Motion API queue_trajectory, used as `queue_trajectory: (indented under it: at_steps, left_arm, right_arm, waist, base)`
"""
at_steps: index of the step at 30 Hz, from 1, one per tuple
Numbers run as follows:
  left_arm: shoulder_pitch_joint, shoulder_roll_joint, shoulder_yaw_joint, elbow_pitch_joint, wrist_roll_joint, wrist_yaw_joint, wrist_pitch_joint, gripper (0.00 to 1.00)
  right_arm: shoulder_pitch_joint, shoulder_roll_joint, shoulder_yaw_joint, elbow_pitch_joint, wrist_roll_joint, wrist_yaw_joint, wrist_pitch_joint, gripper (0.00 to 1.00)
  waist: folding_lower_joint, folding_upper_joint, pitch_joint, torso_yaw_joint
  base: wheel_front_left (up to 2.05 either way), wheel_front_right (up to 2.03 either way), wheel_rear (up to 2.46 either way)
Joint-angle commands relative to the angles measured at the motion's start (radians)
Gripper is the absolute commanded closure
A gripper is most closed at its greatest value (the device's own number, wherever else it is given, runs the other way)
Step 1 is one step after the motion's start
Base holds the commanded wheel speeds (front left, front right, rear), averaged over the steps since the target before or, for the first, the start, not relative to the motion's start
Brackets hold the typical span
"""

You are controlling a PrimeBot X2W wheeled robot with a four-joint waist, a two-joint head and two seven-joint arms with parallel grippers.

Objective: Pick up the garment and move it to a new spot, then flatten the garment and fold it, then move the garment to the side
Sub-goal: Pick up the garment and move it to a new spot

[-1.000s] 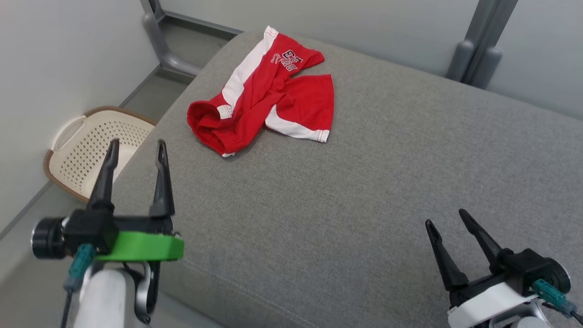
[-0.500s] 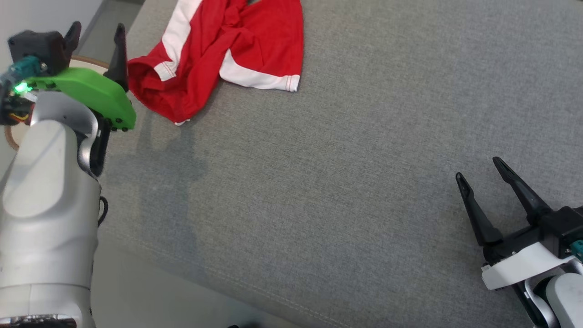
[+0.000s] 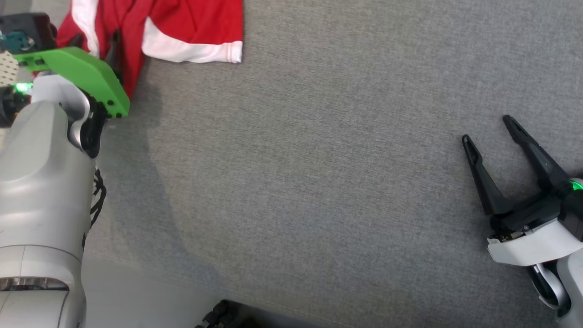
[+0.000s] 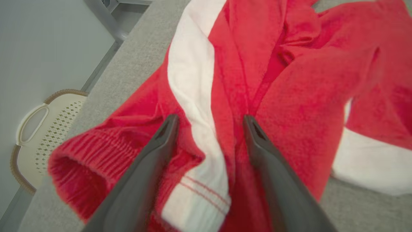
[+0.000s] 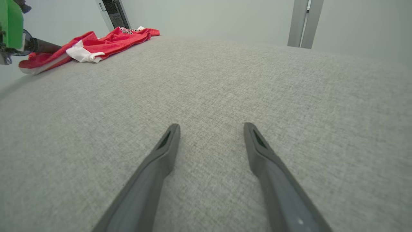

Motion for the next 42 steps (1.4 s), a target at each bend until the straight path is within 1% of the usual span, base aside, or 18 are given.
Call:
queue_trajectory:
  at_steps: [1,5,6,7,8,10,12,16,18,21,23,27,30,32,38,42]
  left_arm:
    - [-0.014,0.008,-0.002,0.032,-0.011,-0.002,0.003,0.00]
    - [-0.012,0.004,0.002,0.113,-0.031,-0.002,-0.017,0.00]
    - [-0.011,-0.005,0.005,0.127,-0.039,-0.002,-0.018,0.00]
    - [-0.008,-0.014,0.004,0.135,-0.051,-0.002,-0.014,0.27]
    - [-0.005,-0.020,0.003,0.139,-0.065,-0.002,-0.019,1.00]
    - [-0.001,-0.018,-0.009,0.136,-0.076,-0.002,-0.041,1.00]
    - [0.001,-0.001,-0.021,0.120,-0.082,-0.003,-0.087,1.00]
    - [-0.013,0.034,-0.070,0.080,-0.054,-0.002,-0.204,1.00]
    - [-0.022,0.060,-0.091,0.063,-0.036,-0.002,-0.248,1.00]
    - [-0.020,0.084,-0.119,0.026,-0.002,-0.002,-0.277,1.00]
    - [-0.014,0.099,-0.133,-0.009,0.014,-0.002,-0.282,1.00]
    - [0.024,0.133,-0.136,-0.137,0.064,0.001,-0.282,1.00]
    - [0.069,0.153,-0.139,-0.240,0.100,0.009,-0.282,1.00]
    - [0.100,0.156,-0.148,-0.299,0.120,0.011,-0.282,1.00]
    - [0.172,0.160,-0.177,-0.435,0.131,0.008,-0.277,1.00]
    - [0.198,0.146,-0.212,-0.540,0.119,0.005,-0.221,1.00]
  right_arm:
    - [0.020,-0.013,-0.011,0.083,-0.005,-0.005,0.019,0.00]
    - [0.017,-0.008,-0.001,0.088,-0.010,-0.006,0.020,0.00]
    - [0.016,-0.008,0.000,0.089,-0.011,-0.006,0.021,0.00]
    - [0.017,-0.007,0.001,0.090,-0.011,-0.006,0.021,0.00]
    - [0.019,-0.004,0.001,0.092,-0.011,-0.006,0.023,0.00]
    - [0.023,-0.001,0.004,0.094,-0.010,-0.006,0.023,0.00]
    - [0.022,0.007,0.008,0.091,-0.010,-0.006,0.023,0.00]
    - [0.012,0.033,0.025,0.080,-0.004,-0.005,0.020,0.00]
    - [0.002,0.052,0.035,0.074,0.006,-0.004,0.018,0.00]
    - [-0.010,0.085,0.046,0.073,0.015,-0.004,0.012,0.00]
    - [-0.015,0.106,0.047,0.075,0.017,-0.004,0.012,0.00]
    - [-0.008,0.152,0.049,0.085,0.026,-0.004,0.011,0.00]
    - [0.008,0.190,0.041,0.097,0.029,-0.004,0.011,0.00]
    - [0.025,0.211,0.037,0.103,0.031,-0.004,0.011,0.00]
    - [0.067,0.252,0.037,0.111,0.038,-0.004,0.011,0.00]
    - [0.093,0.271,0.030,0.114,0.042,-0.004,0.011,0.00]
  waist:
    - [0.0000,0.0000,0.044,-0.040]
    - [0.0000,0.0000,0.048,-0.052]
    - [0.0000,0.0000,0.048,-0.054]
    - [0.0000,0.0000,0.046,-0.055]
    - [0.0000,0.0000,0.042,-0.056]
    - [0.0000,0.0000,0.033,-0.058]
    - [0.0000,0.0000,0.018,-0.063]
    - [0.0000,0.0000,-0.030,-0.077]
    - [0.0000,0.0000,-0.063,-0.089]
    - [0.0000,0.0000,-0.126,-0.116]
    - [0.0000,0.0000,-0.169,-0.139]
    - [0.0000,0.0000,-0.255,-0.197]
    - [0.0000,0.0000,-0.331,-0.261]
    - [0.0000,0.0000,-0.376,-0.302]
    - [0.0000,0.0000,-0.477,-0.422]
    - [0.0000,0.0000,-0.506,-0.488]
  base:
    - [0.00,0.00,0.00]
    - [0.00,0.00,0.00]
    - [0.00,0.00,0.00]
    - [0.00,0.00,0.00]
    - [0.00,0.00,0.00]
    - [0.00,0.00,0.00]
    - [0.00,0.00,0.00]
    - [0.00,0.00,0.00]
    - [0.00,0.00,0.00]
    - [0.00,0.00,0.00]
    - [0.00,0.00,0.00]
    - [0.00,0.00,0.00]
    - [0.00,0.00,0.00]
    - [0.00,0.00,0.00]
    - [0.00,0.00,0.00]
    - [0.00,0.00,0.00]
